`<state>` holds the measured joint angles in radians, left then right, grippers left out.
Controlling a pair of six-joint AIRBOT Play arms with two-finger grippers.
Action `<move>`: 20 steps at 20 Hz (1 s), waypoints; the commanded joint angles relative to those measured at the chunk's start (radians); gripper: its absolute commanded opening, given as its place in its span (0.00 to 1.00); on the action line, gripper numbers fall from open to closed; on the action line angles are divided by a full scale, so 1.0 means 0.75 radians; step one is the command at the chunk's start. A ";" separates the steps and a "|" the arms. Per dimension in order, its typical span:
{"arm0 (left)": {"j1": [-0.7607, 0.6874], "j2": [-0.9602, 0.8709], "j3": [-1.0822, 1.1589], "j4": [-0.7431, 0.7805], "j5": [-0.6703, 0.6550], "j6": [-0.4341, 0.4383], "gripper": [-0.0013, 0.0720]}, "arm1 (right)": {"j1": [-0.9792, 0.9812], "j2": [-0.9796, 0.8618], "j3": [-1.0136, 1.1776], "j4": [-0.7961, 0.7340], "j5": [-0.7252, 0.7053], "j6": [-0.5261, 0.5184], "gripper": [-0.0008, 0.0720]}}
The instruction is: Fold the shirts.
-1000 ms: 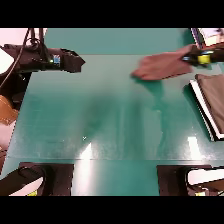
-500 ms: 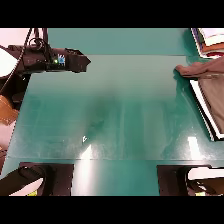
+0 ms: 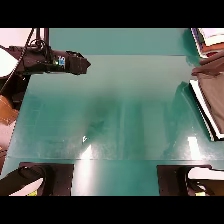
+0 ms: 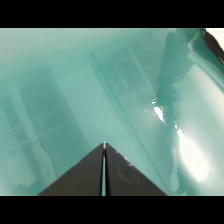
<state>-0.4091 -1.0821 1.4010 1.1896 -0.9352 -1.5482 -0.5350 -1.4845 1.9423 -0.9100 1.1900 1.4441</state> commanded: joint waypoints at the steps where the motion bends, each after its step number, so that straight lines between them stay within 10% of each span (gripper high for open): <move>1: -0.001 -0.001 0.001 0.001 -0.022 0.001 0.05 | -0.086 0.152 -0.152 -0.012 0.063 0.007 0.03; 12: -0.001 -0.001 0.001 0.003 -0.027 0.010 0.05 | -0.382 0.529 -0.900 -0.514 0.212 -0.007 0.04; 13: -0.001 -0.001 0.001 0.003 -0.027 0.016 0.05 | -0.404 0.537 -0.947 -0.551 0.213 -0.007 0.21; 15: -0.001 -0.001 0.001 0.007 -0.035 0.015 0.05 | -0.453 0.533 -1.005 -0.580 0.213 -0.007 1.00; 20: -0.001 -0.001 0.001 0.010 -0.081 0.016 0.06 | -0.428 0.533 -0.909 -0.301 0.237 -0.008 0.90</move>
<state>-0.4091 -1.0821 1.4010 1.1961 -0.9779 -1.5375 -0.8764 -1.0885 1.2354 -1.2366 1.3582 1.4384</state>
